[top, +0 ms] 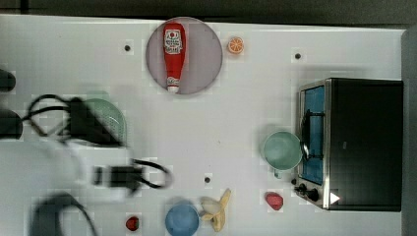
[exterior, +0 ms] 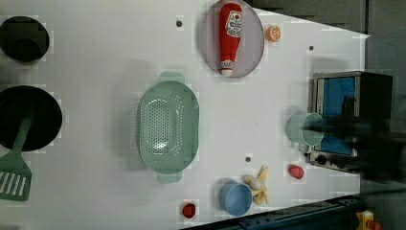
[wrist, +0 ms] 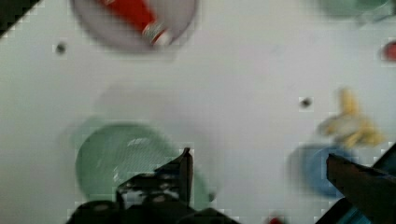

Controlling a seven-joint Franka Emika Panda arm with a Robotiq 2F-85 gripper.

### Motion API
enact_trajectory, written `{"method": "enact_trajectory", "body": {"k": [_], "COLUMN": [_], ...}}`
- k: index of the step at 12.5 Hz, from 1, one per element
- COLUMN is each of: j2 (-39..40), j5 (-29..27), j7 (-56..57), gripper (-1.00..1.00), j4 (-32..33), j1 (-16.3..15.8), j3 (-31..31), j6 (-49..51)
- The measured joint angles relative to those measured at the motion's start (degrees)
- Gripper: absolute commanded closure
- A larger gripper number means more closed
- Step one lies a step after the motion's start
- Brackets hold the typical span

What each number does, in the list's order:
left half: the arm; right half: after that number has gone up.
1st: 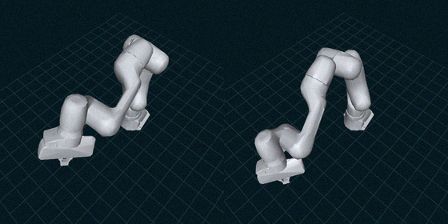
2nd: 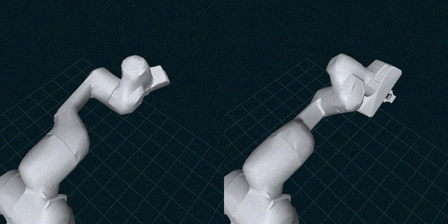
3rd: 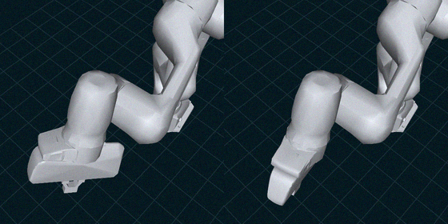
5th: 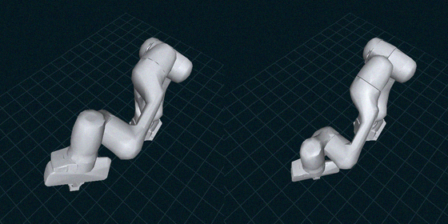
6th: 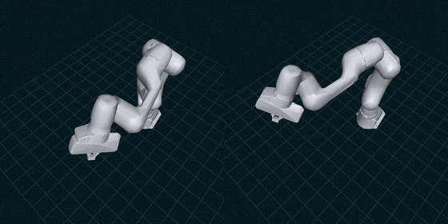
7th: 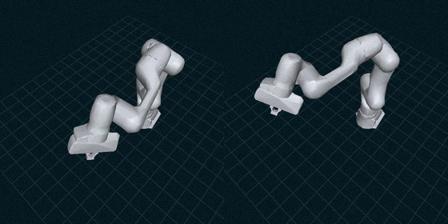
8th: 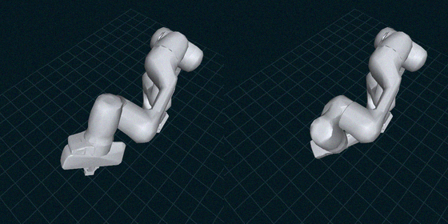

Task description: Drag strainer left to right.

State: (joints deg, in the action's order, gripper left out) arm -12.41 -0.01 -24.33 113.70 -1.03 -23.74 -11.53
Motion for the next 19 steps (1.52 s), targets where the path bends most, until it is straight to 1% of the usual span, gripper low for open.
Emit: {"method": "enact_trajectory", "body": {"k": [1, 3, 5, 7, 9, 11, 12, 13, 15, 16, 17, 19], "j2": [4.59, 11.73, 15.11, 19.16, 23.54, 26.82, 28.35, 31.01, 36.78, 39.18, 40.83, 42.48], "j5": [0.06, 0.15, -0.78, -1.2, -0.76, 0.32, 1.92, 3.66, 3.94, 3.43, 2.73, 3.59], "j7": [-5.19, -15.23, -24.02, -32.66, -39.57, -43.6, -45.28, -46.85, -48.19, -48.58, -48.58, -49.2], "gripper": [-1.0, -1.0, -1.0, -1.0, -1.0, -1.0, -1.0, -1.0, -1.0, -1.0, -1.0, -1.0], "j4": [0.17, 1.68, 5.6, 6.94, 7.5, 11.08, 12.87, 13.32, 13.32, 13.65, 13.88, 15.0], "j1": [-1.03, -1.42, -3.01, -3.72, -3.92, -3.29, -3.68, -3.6, -2.6, -2.75, -3.64, -4.05], "j3": [-3.53, -9.78, -11.71, -13.16, -12.52, -11.54, -10.09, -9.27, -9.19, -8.57, -6.98, -5.11], "j6": [-3.07, -9.85, -13.73, -20.19, -25.9, -33.23, -37.26, -40.92, -45.17, -48.5, -49.74, -50.97]}}
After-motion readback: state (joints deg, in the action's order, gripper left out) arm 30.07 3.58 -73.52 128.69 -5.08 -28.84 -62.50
